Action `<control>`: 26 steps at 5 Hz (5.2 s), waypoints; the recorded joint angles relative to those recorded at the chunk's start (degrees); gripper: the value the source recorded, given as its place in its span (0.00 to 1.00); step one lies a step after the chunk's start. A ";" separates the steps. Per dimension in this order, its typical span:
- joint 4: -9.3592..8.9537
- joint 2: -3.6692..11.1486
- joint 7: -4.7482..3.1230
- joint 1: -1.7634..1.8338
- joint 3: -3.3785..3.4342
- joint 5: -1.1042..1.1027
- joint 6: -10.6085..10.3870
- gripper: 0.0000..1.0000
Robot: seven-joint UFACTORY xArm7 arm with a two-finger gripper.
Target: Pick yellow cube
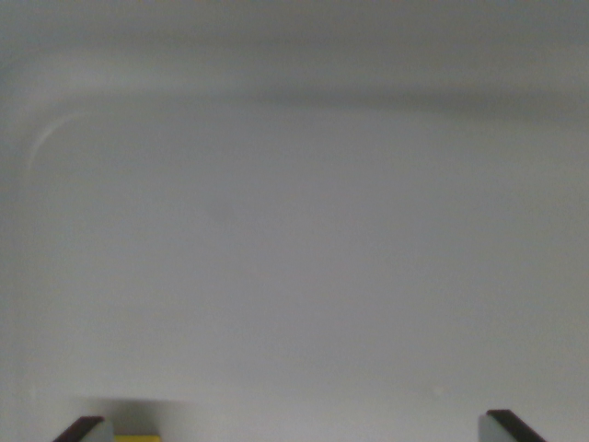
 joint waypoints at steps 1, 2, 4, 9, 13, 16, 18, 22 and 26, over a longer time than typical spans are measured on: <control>-1.99 1.03 1.10 0.69 0.70 0.05 -2.58 0.00; -1.99 1.03 1.10 0.69 0.70 0.05 -2.58 0.00; -4.11 2.13 2.28 1.42 1.44 0.11 -5.34 0.00; -9.93 5.14 5.50 3.43 3.49 0.27 -12.91 0.00; -13.39 6.94 7.42 4.62 4.70 0.36 -17.42 0.00; -14.92 7.73 8.27 5.15 5.24 0.41 -19.41 0.00; -16.26 8.43 9.01 5.61 5.71 0.44 -21.15 0.00; -18.34 9.51 10.16 6.33 6.44 0.50 -23.86 0.00; -19.45 10.08 10.77 6.71 6.83 0.53 -25.30 0.00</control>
